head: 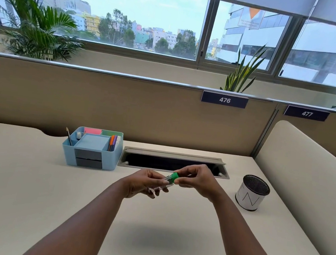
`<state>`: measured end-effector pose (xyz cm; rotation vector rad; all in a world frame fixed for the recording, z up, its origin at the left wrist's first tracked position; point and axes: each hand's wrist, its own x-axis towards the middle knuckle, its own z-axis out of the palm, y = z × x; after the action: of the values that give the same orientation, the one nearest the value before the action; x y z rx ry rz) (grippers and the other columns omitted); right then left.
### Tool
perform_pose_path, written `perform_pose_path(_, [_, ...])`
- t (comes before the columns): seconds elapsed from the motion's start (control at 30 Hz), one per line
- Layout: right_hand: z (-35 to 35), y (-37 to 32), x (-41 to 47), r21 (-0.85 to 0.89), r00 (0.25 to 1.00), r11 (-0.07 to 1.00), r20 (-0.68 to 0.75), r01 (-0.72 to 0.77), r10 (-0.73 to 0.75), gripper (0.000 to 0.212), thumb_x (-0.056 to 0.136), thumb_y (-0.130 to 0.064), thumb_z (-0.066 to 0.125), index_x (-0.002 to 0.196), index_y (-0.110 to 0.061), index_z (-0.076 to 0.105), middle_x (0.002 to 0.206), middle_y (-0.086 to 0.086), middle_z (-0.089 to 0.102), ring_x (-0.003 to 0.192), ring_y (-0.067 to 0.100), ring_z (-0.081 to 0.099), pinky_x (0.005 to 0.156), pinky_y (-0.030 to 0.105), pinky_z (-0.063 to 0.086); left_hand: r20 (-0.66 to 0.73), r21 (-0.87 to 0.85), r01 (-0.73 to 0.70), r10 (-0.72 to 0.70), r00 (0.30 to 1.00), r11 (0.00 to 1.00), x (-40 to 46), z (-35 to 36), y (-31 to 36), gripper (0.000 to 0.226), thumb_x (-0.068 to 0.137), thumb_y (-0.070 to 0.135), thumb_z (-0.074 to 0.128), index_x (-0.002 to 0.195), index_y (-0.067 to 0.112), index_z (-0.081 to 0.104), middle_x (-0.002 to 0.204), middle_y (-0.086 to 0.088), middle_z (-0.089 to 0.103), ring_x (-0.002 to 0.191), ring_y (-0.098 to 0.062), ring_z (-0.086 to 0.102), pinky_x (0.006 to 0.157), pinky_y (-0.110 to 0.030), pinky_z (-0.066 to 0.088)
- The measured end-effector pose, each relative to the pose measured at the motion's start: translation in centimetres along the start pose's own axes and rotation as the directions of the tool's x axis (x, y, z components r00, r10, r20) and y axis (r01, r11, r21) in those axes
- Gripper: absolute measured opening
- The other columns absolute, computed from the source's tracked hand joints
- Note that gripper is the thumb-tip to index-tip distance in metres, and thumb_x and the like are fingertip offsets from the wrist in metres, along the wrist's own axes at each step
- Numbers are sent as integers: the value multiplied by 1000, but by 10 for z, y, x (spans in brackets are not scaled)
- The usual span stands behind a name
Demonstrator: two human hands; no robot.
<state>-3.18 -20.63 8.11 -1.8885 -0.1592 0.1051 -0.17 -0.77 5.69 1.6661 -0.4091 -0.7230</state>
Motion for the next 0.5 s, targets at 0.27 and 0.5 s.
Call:
perform_pose_path(0.27, [-3,-4,-1,29,999,999,25,-29,29,30,68,10,70,98,6,65,82,10,68,61,6,67,60,14,56,-57,-37,-39,37,998,999,4,7,0,13,85,26,60,81,24,72,72,7,72,54,-3,58,50,-16,49])
perform_pose_path(0.5, [2,-1,-3,32,999,999,-50,-14,16,22,74,-4,70,92,8,66,71,10,67,53,8,63,54,15,55,-73,61,-85,90,993,994,7,3,8,12,76,12,70,87,17,72,69,4,71,52,-5,61,48,-16,50])
